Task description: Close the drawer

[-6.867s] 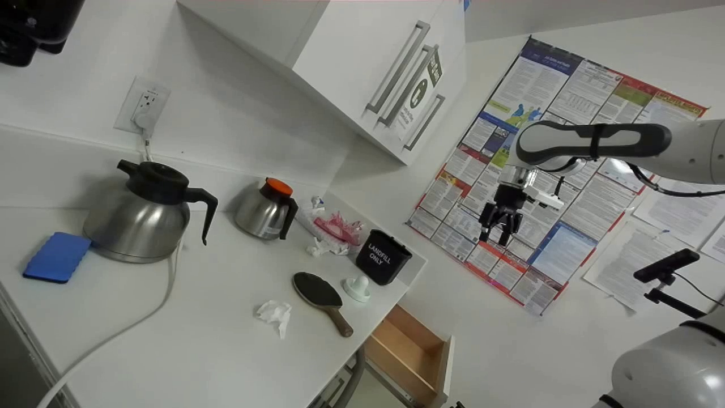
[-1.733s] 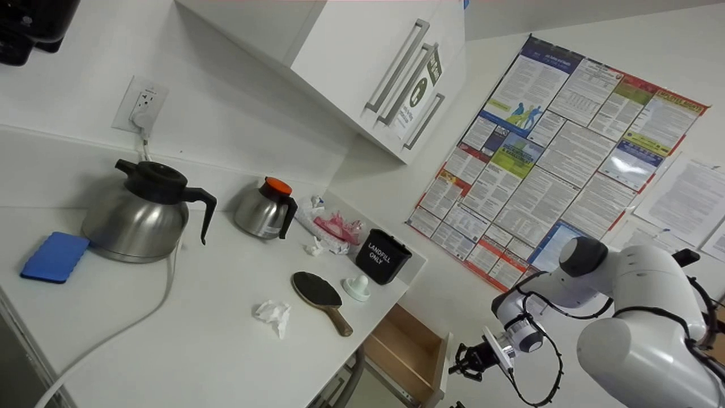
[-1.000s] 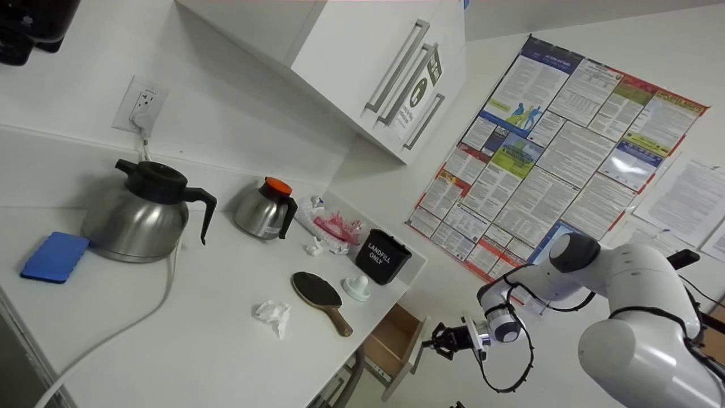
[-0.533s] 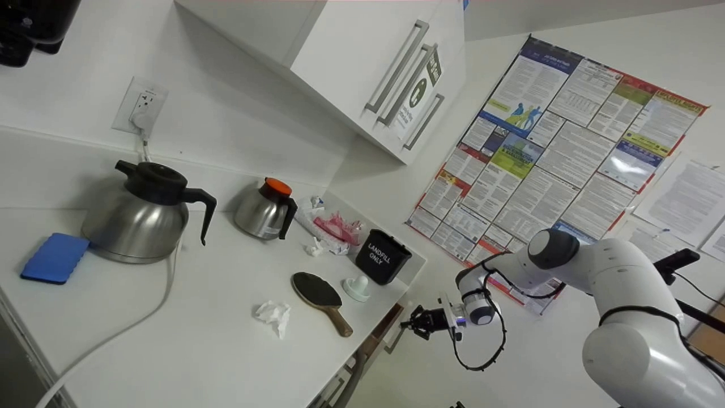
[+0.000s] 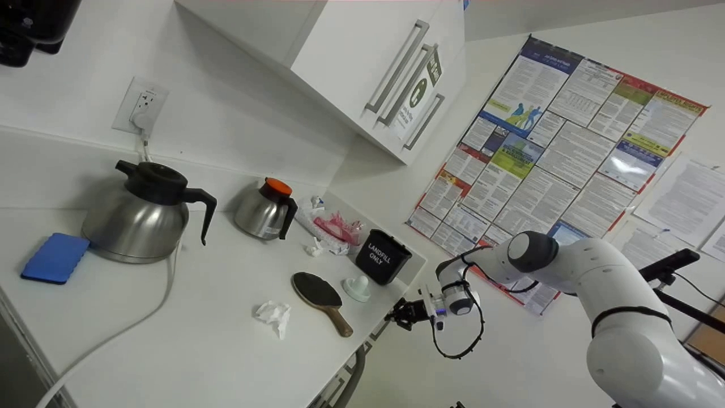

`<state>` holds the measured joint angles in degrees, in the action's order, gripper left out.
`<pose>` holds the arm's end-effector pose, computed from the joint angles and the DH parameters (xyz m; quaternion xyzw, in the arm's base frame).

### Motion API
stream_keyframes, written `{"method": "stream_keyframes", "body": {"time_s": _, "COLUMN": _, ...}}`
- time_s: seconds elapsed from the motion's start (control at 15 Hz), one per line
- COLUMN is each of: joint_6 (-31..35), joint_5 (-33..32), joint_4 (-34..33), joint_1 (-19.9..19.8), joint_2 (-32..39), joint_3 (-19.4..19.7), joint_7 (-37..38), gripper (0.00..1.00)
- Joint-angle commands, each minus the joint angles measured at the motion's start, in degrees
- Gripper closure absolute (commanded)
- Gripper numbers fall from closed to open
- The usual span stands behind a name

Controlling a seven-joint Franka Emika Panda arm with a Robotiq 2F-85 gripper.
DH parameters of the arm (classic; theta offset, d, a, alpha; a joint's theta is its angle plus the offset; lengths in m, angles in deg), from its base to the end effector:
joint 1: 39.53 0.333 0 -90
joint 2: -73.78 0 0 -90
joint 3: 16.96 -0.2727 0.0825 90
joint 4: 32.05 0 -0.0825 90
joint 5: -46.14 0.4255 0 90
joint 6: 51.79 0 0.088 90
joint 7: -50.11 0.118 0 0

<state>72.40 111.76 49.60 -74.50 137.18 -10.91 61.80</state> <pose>0.5244 -0.3948 -0.0466 -0.6053 0.7041 0.0517 0.3677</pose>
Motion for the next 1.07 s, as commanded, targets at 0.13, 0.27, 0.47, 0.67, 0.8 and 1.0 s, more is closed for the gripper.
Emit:
{"method": "stream_keyframes", "body": {"time_s": 0.13, "joint_6": 0.3, "joint_5": 0.4, "joint_4": 12.9, "joint_1": 1.2, "joint_2": -11.7, "joint_3": 3.0, "joint_7": -8.1, "gripper": 1.0}}
{"method": "stream_keyframes", "body": {"time_s": 0.27, "joint_6": -0.2, "joint_5": -1.7, "joint_4": 17.5, "joint_1": 2.2, "joint_2": -16.2, "joint_3": 4.9, "joint_7": -11.9, "gripper": 1.0}}
{"method": "stream_keyframes", "body": {"time_s": 0.47, "joint_6": -2.6, "joint_5": -7.2, "joint_4": 25.2, "joint_1": 3.8, "joint_2": -24.1, "joint_3": 7.4, "joint_7": -17.0, "gripper": 1.0}}
{"method": "stream_keyframes", "body": {"time_s": 0.67, "joint_6": -5.0, "joint_5": -12.9, "joint_4": 32.8, "joint_1": 5.6, "joint_2": -32.4, "joint_3": 9.1, "joint_7": -21.2, "gripper": 1.0}}
{"method": "stream_keyframes", "body": {"time_s": 0.8, "joint_6": -5.6, "joint_5": -16.2, "joint_4": 38.0, "joint_1": 7.0, "joint_2": -38.0, "joint_3": 10.0, "joint_7": -22.6, "gripper": 1.0}}
{"method": "stream_keyframes", "body": {"time_s": 1.0, "joint_6": -6.1, "joint_5": -20.7, "joint_4": 44.3, "joint_1": 8.8, "joint_2": -45.4, "joint_3": 10.8, "joint_7": -22.4, "gripper": 1.0}}
